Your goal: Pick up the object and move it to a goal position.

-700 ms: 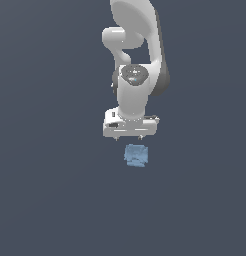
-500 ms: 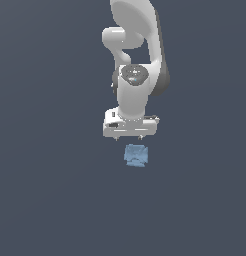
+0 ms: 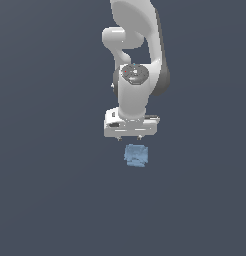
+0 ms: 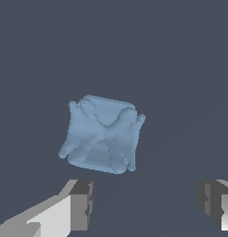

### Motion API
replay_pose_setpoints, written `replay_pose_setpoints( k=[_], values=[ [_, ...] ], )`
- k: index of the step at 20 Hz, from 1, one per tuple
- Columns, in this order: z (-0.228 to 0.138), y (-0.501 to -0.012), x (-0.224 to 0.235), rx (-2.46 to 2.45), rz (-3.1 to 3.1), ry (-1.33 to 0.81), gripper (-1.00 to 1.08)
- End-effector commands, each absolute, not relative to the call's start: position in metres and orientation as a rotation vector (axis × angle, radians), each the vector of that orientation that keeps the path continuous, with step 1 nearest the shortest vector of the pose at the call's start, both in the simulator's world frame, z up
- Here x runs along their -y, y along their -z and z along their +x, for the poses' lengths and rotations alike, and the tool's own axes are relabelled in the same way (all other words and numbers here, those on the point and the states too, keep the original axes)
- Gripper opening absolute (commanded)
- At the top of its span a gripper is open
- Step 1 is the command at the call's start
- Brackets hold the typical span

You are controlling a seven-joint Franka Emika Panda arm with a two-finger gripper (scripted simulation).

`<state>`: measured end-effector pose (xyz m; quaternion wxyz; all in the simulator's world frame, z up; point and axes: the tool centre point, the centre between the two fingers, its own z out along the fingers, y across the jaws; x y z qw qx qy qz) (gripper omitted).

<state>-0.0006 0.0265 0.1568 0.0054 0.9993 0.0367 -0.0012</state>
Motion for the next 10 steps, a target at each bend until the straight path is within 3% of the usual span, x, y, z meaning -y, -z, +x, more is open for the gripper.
replay_pose_setpoints(
  k=[1,10],
  values=[
    [0.0019,-0.1601,-0.033,-0.13,3.135,-0.011,0.68],
    [0.0035,-0.1613,-0.038,-0.174,3.134,-0.022,0.68]
  ],
)
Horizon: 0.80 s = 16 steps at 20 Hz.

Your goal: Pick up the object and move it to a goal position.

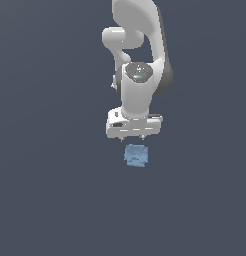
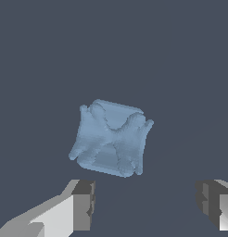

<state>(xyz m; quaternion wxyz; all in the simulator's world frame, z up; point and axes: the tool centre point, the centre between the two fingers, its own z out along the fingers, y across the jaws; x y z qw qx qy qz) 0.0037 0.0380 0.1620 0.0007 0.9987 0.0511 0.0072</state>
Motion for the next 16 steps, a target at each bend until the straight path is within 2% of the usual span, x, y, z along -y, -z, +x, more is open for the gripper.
replay_pose_setpoints(
  k=[1,16],
  values=[
    [0.003,-0.161,-0.038,-0.189,3.131,-0.022,0.68],
    [-0.003,-0.136,-0.039,-0.72,2.992,0.001,0.68]
  ],
)
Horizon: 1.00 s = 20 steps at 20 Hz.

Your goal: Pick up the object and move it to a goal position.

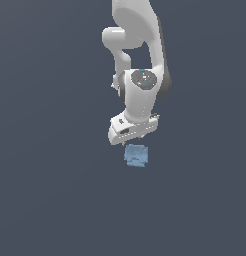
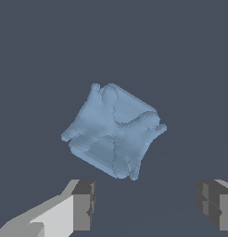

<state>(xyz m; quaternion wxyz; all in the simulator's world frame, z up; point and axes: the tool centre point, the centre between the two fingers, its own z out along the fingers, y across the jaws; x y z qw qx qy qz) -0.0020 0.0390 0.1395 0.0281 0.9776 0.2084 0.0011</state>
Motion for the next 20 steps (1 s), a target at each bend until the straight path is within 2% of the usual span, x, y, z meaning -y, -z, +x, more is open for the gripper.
replay_pose_setpoints(
  k=[1,20],
  values=[
    [-0.004,-0.133,-0.04,-0.772,2.974,0.004,0.68],
    [-0.017,-0.092,-0.049,-1.631,2.523,0.077,0.68]
  ],
)
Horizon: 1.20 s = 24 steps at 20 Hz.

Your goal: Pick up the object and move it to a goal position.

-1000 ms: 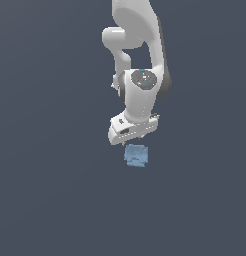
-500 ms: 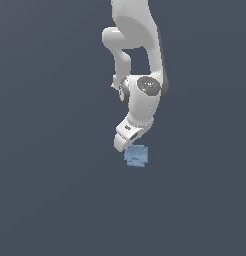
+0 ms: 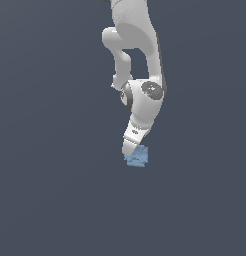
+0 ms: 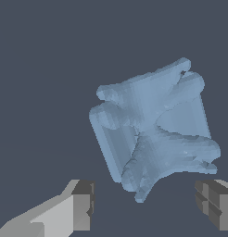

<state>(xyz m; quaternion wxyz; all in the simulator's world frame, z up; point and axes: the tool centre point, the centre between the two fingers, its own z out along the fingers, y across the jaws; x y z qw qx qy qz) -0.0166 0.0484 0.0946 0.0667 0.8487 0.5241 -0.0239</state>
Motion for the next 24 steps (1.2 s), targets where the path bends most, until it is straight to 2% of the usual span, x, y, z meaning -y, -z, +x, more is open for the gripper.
replay_pose_setpoints(
  k=[1,15,24],
  values=[
    [-0.018,-0.091,-0.05,-1.658,2.504,0.079,0.68],
    [-0.021,-0.083,-0.052,-1.788,2.404,0.093,0.68],
    [-0.021,-0.056,-0.048,-1.796,2.398,0.093,0.68]
  ],
)
